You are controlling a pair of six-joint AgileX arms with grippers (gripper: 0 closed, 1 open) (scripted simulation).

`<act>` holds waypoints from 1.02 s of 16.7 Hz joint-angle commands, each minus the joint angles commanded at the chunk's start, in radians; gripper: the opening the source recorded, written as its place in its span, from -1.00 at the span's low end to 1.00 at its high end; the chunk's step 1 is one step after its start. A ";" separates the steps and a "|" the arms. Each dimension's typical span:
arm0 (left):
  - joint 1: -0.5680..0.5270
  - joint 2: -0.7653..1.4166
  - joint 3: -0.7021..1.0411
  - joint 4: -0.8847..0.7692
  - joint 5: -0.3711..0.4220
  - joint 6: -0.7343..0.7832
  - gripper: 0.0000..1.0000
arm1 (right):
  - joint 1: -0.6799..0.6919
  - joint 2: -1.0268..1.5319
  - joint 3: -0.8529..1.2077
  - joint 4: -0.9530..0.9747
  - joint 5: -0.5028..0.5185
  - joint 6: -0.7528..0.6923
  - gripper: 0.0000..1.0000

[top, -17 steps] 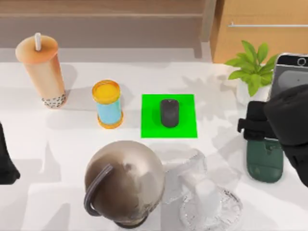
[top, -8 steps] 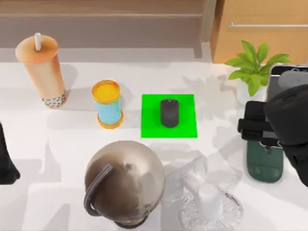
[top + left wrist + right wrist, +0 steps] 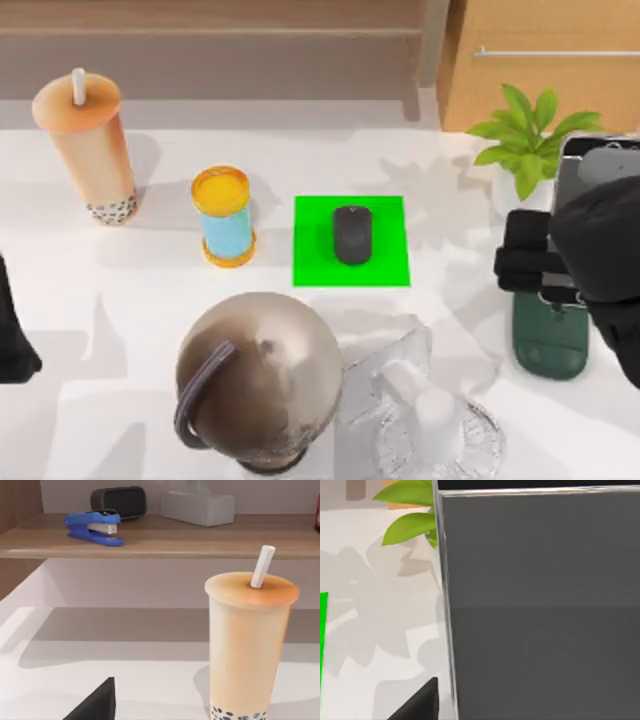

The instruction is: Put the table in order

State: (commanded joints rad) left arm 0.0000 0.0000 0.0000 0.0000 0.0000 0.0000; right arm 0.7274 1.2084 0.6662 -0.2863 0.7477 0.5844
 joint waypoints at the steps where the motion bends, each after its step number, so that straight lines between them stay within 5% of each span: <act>1: 0.000 0.000 0.000 0.000 0.000 0.000 1.00 | 0.008 -0.010 -0.003 -0.013 0.006 0.009 1.00; 12: 0.000 0.000 0.000 0.000 0.000 0.000 1.00 | 0.095 -0.079 -0.032 -0.119 0.062 0.102 1.00; 17: 0.000 0.000 0.000 0.000 0.000 0.000 1.00 | 0.014 -0.217 -0.084 -0.062 -0.016 0.022 1.00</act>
State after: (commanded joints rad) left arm 0.0000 0.0000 0.0000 0.0000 0.0000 0.0000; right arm 0.7414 0.9915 0.5821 -0.3487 0.7315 0.6065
